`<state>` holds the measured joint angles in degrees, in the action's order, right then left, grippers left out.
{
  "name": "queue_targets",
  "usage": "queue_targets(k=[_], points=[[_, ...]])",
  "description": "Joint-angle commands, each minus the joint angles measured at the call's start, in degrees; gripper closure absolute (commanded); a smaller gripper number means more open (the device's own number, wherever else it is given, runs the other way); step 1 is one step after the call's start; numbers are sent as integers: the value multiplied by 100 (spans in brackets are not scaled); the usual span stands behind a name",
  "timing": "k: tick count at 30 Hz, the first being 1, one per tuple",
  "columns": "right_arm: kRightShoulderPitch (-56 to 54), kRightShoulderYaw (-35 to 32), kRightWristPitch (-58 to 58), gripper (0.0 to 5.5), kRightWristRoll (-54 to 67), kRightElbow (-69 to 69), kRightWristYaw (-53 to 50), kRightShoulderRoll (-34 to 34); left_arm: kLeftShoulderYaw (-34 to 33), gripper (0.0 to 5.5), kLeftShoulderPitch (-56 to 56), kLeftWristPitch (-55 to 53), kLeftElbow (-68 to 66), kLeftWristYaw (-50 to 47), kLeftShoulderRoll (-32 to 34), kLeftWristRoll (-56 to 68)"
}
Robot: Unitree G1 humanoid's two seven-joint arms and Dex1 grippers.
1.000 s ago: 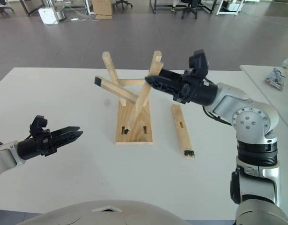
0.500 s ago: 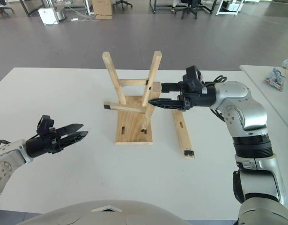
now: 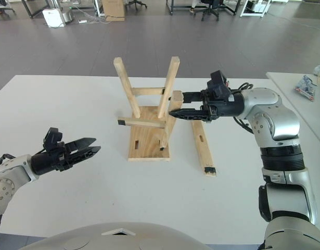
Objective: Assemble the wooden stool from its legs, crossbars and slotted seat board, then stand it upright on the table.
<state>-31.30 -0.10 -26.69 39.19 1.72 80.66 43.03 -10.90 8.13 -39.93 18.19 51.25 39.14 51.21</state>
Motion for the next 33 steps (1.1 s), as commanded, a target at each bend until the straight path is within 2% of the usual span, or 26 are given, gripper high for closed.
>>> queue_targets(k=[1,13,16,21,25,29,33], points=[[-168,71,83,347,-227,200,66,-36,-46,219,-88,-135,98,7,32,53],[-597,742,583,347,-898,1320,876,-203,-3,219,-93,-256,168,0,-60,93],[-469,805,775,347,-1016,1344,962,-166,-19,219,-25,-248,222,-16,-97,85],[413,809,935,347,-1009,939,720,-197,-64,219,107,-239,307,-52,-144,85],[760,956,747,347,-918,786,527,-314,-46,219,13,-307,261,-2,-88,84],[263,1368,93,347,-979,1380,736,-296,16,219,-25,-332,264,-16,-114,56],[215,1734,-49,347,-1101,1578,935,-231,36,219,65,-321,337,-83,-199,60]])
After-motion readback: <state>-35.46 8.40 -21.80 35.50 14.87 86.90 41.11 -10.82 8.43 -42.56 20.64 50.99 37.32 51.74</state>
